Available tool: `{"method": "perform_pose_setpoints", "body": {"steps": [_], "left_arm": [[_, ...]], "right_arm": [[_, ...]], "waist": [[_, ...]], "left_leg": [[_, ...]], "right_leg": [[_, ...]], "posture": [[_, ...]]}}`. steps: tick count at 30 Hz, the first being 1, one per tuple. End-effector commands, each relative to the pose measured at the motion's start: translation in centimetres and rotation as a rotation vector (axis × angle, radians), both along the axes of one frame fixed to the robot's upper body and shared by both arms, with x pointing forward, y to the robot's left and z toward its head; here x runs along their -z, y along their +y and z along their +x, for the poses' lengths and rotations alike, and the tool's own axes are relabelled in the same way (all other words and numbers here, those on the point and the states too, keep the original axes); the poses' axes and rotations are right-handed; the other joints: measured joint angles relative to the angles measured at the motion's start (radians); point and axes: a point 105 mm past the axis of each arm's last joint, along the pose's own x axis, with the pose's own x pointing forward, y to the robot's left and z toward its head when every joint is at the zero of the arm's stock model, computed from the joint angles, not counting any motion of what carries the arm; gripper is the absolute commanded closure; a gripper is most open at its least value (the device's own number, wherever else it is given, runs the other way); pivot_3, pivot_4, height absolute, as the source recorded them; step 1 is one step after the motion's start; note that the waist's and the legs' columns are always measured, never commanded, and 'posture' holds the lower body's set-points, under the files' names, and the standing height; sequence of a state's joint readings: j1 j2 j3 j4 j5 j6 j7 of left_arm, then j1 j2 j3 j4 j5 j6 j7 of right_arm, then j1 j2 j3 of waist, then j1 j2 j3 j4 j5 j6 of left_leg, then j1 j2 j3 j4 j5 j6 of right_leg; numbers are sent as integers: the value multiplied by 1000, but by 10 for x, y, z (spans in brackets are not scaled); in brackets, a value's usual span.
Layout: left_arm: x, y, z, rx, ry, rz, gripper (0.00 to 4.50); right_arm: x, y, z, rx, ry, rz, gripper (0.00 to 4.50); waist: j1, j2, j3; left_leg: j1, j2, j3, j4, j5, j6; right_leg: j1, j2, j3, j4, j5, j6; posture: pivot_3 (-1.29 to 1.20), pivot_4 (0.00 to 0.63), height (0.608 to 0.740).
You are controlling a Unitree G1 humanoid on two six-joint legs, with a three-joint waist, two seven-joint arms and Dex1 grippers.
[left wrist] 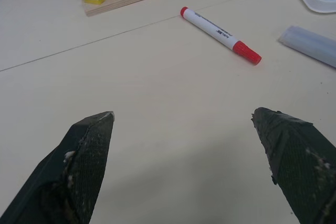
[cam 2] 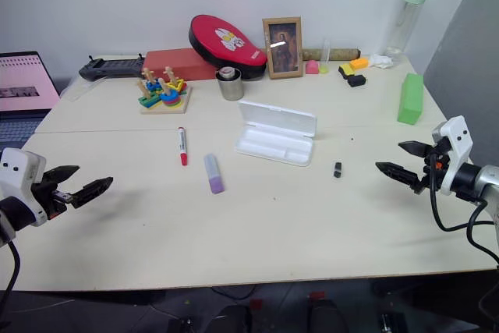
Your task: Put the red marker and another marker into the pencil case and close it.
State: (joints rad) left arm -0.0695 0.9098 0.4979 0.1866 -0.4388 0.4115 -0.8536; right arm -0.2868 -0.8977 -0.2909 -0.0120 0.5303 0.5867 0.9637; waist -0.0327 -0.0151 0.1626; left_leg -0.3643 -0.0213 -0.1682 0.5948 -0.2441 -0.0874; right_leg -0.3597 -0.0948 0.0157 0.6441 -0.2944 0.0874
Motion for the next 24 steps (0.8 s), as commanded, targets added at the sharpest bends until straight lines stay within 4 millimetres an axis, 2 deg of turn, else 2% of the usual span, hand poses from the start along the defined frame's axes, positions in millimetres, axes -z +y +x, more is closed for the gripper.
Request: {"method": "perform_pose_setpoints", "body": {"steps": [1, 24], "left_arm": [[-23, 3, 0, -4, -85, 13, 0], [-21, 1, 4, 6, -78, 13, 0]], "right_arm": [[-8, 0, -1, -13, -35, -7, 14], [-5, -3, -1, -2, -33, -6, 14]], "waist": [[0, 0, 0], [0, 0, 0]], "left_leg": [[0, 0, 0, 0, 0, 0], [0, 0, 0, 0, 0, 0]], "right_leg": [[0, 0, 0, 0, 0, 0], [0, 0, 0, 0, 0, 0]], "posture": [[0, 150, 740], [0, 150, 740]]}}
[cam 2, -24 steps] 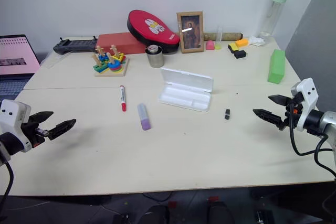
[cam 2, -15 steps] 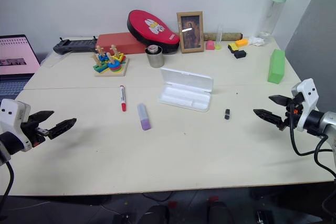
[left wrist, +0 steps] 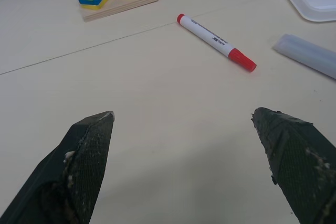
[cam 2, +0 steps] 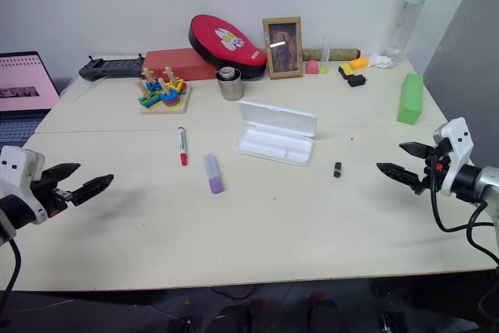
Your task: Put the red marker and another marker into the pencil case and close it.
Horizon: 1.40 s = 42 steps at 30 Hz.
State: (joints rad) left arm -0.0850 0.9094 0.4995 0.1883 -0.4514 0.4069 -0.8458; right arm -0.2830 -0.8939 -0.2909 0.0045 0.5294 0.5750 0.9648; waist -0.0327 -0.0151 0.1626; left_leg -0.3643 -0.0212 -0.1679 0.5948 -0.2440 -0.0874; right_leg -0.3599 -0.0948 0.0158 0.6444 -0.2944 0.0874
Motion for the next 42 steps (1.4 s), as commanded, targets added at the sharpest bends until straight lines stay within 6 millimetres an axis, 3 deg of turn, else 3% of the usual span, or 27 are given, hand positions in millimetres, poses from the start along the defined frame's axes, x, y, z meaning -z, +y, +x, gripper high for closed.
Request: {"method": "perform_pose_setpoints", "body": {"steps": [1, 9, 11, 13, 17, 20, 27, 33, 42], "left_arm": [[-15, 2, 1, 4, -53, 20, 0], [-11, -2, 2, 16, -47, 14, 0], [-17, -26, 5, 115, -68, -42, 0], [-36, -69, 10, 272, -146, -84, 0], [-49, -122, 9, 467, -198, -70, 0], [-51, -145, 3, 564, -203, -47, 0], [-52, -156, -3, 631, -177, -27, 0], [-51, -154, -2, 609, -167, -32, 0], [-47, -148, 0, 573, -150, -31, 0]], "right_arm": [[-8, -1, -1, -9, -36, -14, 14], [-7, 3, -1, -24, -33, -13, 14], [-7, 15, -1, -81, -29, -21, 14], [-7, 42, 2, -194, -29, -52, 14], [-2, 83, 9, -354, -20, -140, 14], [5, 107, 15, -437, -16, -191, 14], [24, 151, 54, -501, -42, -317, 14], [40, 164, 83, -477, -9, -359, 14], [49, 185, 91, -529, 17, -387, 14]], "waist": [[0, 0, 0], [0, 0, 0], [0, 0, 0], [0, 0, 0], [0, -2, 1], [-9, -2, 1], [-24, -2, 1], [-21, -2, 1], [-27, -2, 1]], "left_leg": [[0, 0, 0, 0, 0, 0], [0, 0, 0, 0, 0, 0], [0, 0, 0, 0, 0, 0], [0, 0, 0, 0, 0, 0], [0, 0, 0, 1, 0, 0], [0, 0, 1, 1, 0, 0], [-1, 0, 1, 0, 0, 0], [-1, 0, 0, 0, 0, -1], [-1, 0, 1, 0, 2, -4]], "right_leg": [[0, 0, 0, 0, 0, 0], [0, 0, 0, 0, 0, 0], [0, 0, 0, 0, 0, 0], [0, 0, 0, 0, 0, 0], [0, 0, 0, 1, 1, 0], [0, 0, 1, 0, 1, 0], [-2, 1, 1, 0, 2, 0], [-3, 1, 1, 1, 2, -1], [-4, 1, 1, 2, 3, -2]], "posture": [[0, 150, 740], [0, 150, 740], [0, 150, 740], [0, 150, 740], [0, 150, 740], [0, 150, 740], [0, 150, 740], [0, 150, 740], [0, 150, 740]]}}
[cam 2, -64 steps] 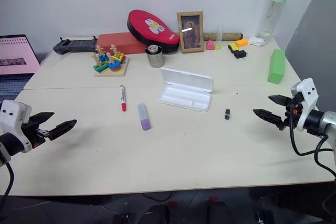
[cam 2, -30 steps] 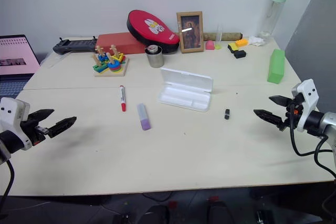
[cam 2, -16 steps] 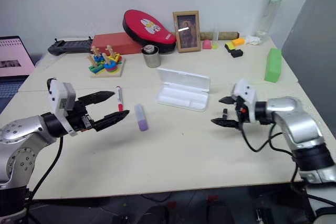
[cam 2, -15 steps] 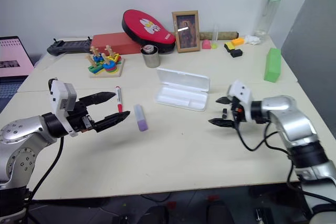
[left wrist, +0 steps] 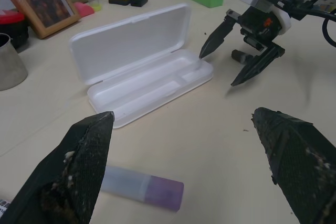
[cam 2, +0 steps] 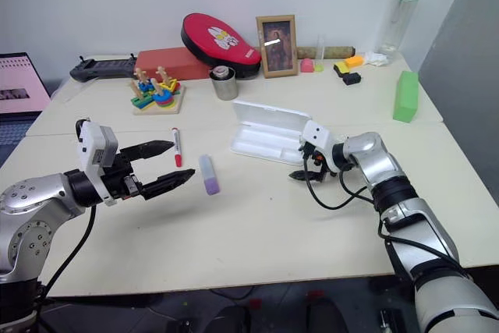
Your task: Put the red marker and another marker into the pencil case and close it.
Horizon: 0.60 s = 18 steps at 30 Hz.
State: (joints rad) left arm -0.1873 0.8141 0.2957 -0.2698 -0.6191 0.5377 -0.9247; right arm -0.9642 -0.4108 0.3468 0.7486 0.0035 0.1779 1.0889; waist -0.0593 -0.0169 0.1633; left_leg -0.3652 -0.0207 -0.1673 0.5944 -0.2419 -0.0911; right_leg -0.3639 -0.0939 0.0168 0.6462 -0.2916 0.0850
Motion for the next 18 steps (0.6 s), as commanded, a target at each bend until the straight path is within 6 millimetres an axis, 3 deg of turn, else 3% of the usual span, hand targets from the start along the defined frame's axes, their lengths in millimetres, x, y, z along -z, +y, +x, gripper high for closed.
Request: {"method": "perform_pose_setpoints", "body": {"steps": [1, 6, 10, 18], "left_arm": [[-9, 3, -1, -17, -39, 14, 0], [-9, 3, 0, -22, -31, 6, 0], [-11, 4, 0, -31, -30, -5, 0], [-9, 3, -2, -24, -5, -2, 0]], "right_arm": [[-7, 9, 5, -25, -30, -25, 14], [4, 11, 10, -3, 1, -84, 14], [6, 12, 13, 19, 22, -105, 703], [5, 10, 19, 53, 21, -116, 2631]], "waist": [[-1, 0, 0], [-2, 0, 0], [-2, 0, 0], [-2, 0, 0]], "left_leg": [[0, 0, 0, 0, 0, 0], [0, 0, 0, 0, 0, 0], [0, 0, 0, 0, 0, 0], [0, 0, 0, 0, 0, 0]], "right_leg": [[0, 0, 0, 0, 0, 0], [0, 0, 0, 1, 0, -1], [0, 1, 0, 1, 1, -1], [-1, 1, 0, 1, 1, -1]], "posture": [[0, 150, 740], [0, 150, 740], [0, 150, 740], [0, 150, 740]]}}
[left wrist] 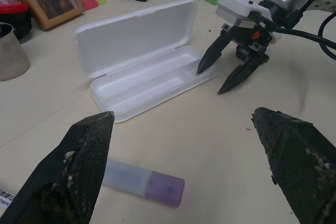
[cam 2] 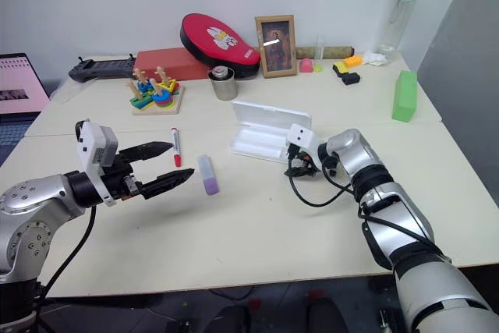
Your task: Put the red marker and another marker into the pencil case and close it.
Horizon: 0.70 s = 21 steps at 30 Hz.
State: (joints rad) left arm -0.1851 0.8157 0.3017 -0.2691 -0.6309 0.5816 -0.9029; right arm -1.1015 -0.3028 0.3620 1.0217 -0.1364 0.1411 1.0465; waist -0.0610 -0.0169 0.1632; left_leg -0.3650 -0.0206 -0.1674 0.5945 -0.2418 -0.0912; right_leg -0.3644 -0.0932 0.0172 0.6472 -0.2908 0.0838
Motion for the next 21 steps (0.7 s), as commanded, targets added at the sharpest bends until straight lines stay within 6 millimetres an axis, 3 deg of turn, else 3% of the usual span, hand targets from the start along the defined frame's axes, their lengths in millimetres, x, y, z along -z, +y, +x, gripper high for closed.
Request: {"method": "perform_pose_setpoints", "body": {"steps": [1, 9, 15, 21], "left_arm": [[-12, 0, -3, 4, -43, 13, 0], [-12, -3, -2, 8, -48, 16, 0], [-13, -5, -2, 8, -53, 12, 0], [-17, 2, -7, 0, -48, 28, 0]], "right_arm": [[-8, -2, 4, 12, -15, 7, 2906], [-12, -5, 8, 30, -23, 12, 4489], [-20, -7, 9, 0, -55, 13, 4489], [-30, -10, -14, -297, -142, -31, 4489]], "waist": [[0, 0, 0], [-1, 0, 0], [-2, 0, 0], [-4, 0, 0]], "left_leg": [[0, 0, 0, 0, 0, 0], [0, 0, 0, 0, 0, 0], [0, 0, 0, 0, 0, 0], [0, 0, 0, 0, 0, 0]], "right_leg": [[0, 0, 0, 0, 0, 0], [0, 0, 0, 0, 0, 0], [0, 0, 0, 1, 1, -1], [0, 0, 0, 0, 1, -1]], "posture": [[0, 150, 740], [0, 150, 740], [0, 150, 740], [0, 150, 740]]}}
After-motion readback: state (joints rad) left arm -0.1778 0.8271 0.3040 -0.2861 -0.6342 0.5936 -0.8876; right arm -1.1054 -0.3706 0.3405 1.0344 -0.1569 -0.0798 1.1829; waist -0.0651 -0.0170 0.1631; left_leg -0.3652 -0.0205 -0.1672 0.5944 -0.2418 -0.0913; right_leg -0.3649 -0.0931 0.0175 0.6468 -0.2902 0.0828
